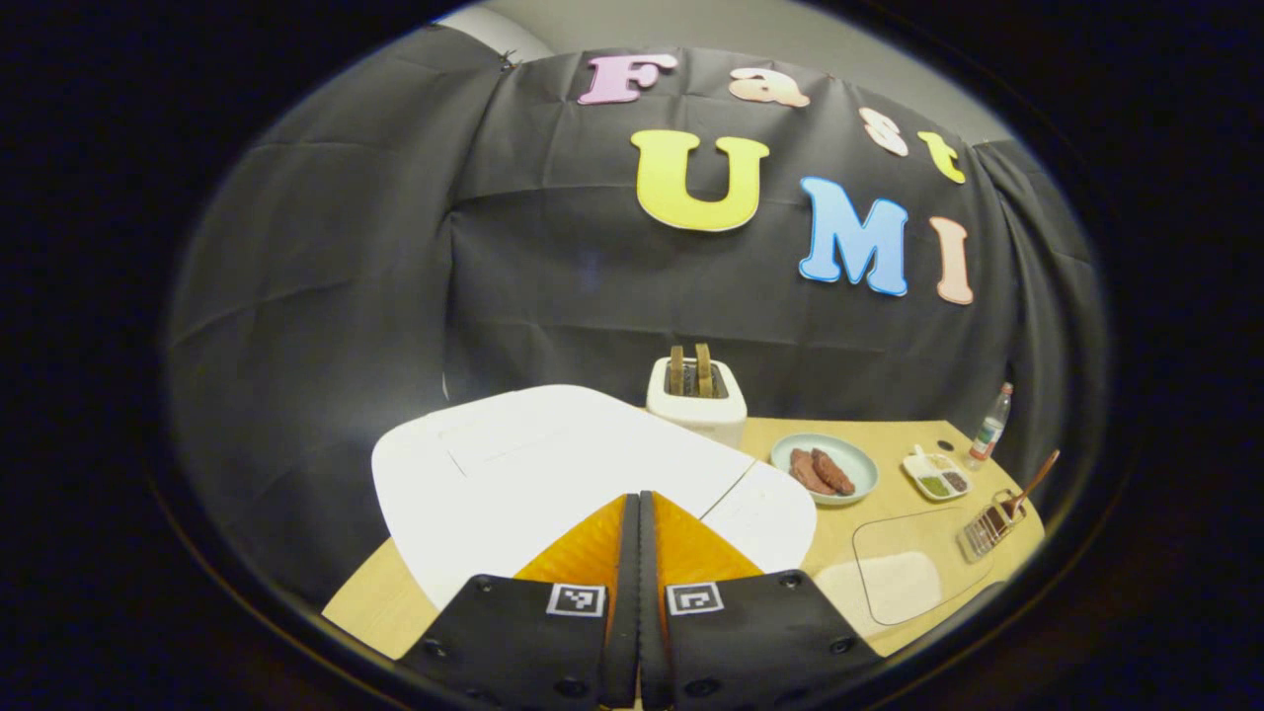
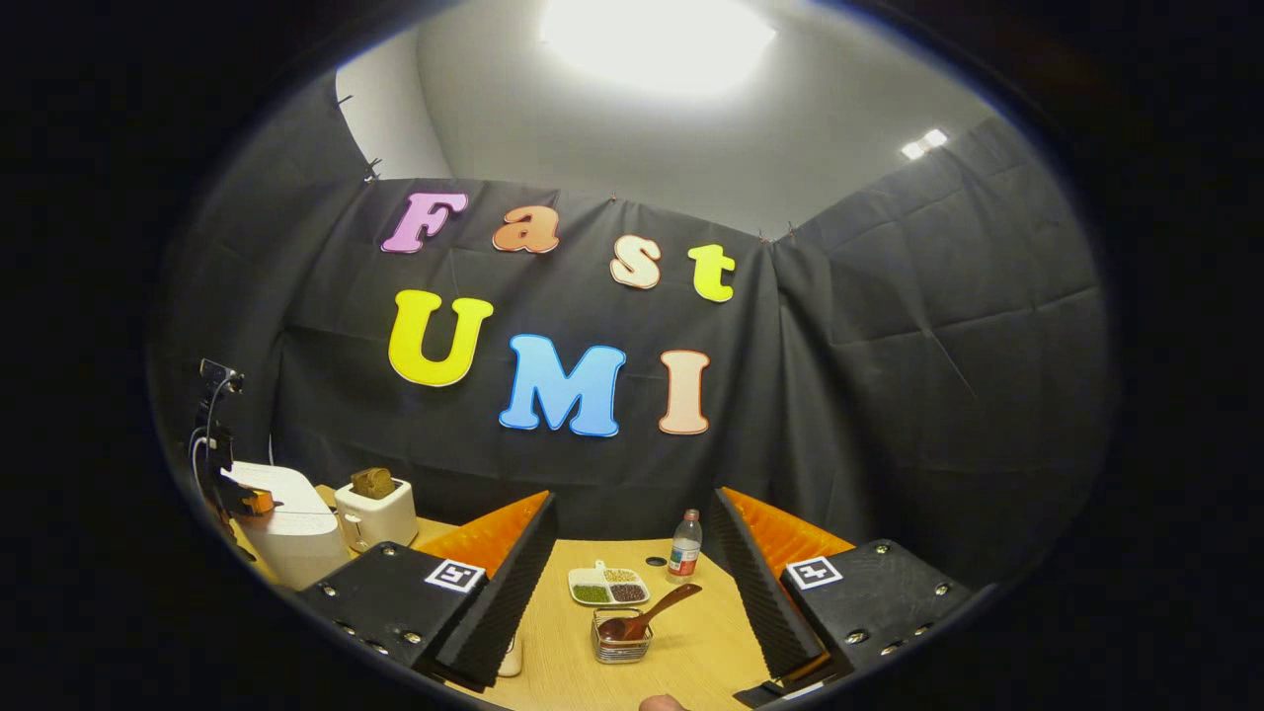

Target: Close the left gripper, press the button to open the rice cooker; take a wooden spoon from the chopstick holder with the right hand, scoop a spoonful of rice and pour it into the rice cooker, then put the wooden spoon back into the chopstick holder.

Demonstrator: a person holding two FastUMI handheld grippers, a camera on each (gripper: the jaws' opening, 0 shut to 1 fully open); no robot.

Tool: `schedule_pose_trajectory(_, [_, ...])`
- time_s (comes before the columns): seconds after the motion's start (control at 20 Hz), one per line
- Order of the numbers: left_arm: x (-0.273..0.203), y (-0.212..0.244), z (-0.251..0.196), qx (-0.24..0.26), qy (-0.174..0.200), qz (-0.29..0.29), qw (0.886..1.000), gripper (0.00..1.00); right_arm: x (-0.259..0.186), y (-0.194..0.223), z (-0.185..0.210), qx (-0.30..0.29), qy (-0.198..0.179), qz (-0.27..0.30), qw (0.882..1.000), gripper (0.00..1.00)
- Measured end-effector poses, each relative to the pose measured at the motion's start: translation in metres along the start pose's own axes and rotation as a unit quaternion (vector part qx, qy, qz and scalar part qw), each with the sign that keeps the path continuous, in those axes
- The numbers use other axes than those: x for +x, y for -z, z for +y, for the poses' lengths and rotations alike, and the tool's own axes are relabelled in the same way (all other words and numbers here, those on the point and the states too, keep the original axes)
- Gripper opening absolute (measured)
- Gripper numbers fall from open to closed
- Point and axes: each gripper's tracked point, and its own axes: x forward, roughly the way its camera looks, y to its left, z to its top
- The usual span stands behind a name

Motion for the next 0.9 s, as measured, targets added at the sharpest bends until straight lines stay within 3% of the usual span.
schedule_pose_trajectory(0.05, [0.002,-0.001,-0.001,0.001,0.001,-0.004,1.000,0.07,0.000,-0.001,0.000,-0.002,-0.001,-0.001,1.000,0.95])
schedule_pose_trajectory(0.25, [0.005,0.003,-0.001,-0.003,0.003,0.001,1.000,0.12,0.002,-0.008,0.000,0.005,-0.007,-0.012,1.000,0.95])
schedule_pose_trajectory(0.5, [-0.004,-0.004,0.000,-0.012,-0.014,0.007,1.000,0.09,0.001,-0.008,-0.008,0.014,-0.015,-0.015,1.000,0.95])
schedule_pose_trajectory(0.9, [-0.035,-0.076,0.009,0.026,-0.074,-0.074,0.994,0.09,0.011,0.000,-0.028,0.039,-0.029,-0.012,0.999,0.95])
